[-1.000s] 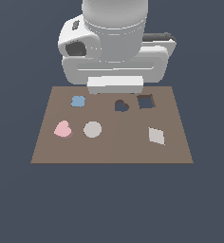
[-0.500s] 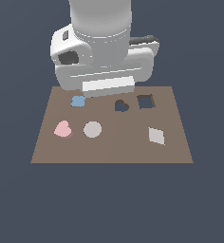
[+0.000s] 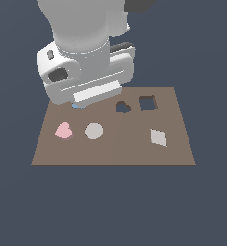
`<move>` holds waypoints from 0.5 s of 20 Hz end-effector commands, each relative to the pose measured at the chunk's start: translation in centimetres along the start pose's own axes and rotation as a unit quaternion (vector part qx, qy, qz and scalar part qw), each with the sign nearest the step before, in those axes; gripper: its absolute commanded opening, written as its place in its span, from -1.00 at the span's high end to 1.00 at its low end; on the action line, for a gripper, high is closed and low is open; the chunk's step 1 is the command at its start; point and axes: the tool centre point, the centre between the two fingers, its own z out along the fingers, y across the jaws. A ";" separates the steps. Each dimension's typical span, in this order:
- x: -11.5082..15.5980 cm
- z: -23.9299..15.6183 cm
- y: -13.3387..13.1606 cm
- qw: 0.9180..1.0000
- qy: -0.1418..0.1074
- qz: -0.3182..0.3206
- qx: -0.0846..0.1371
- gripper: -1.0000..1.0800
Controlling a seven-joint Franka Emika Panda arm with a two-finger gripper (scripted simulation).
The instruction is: Insert a designated object into the corresponding slot on a board.
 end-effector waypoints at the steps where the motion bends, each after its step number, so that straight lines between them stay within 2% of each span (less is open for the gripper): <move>1: -0.4 0.7 1.1 0.999 0.000 -0.039 -0.001 -0.92; 6: -0.7 2.1 3.5 0.993 -0.001 -0.118 -0.002 -0.92; 10: -0.8 3.3 5.5 0.983 -0.001 -0.183 -0.003 -0.92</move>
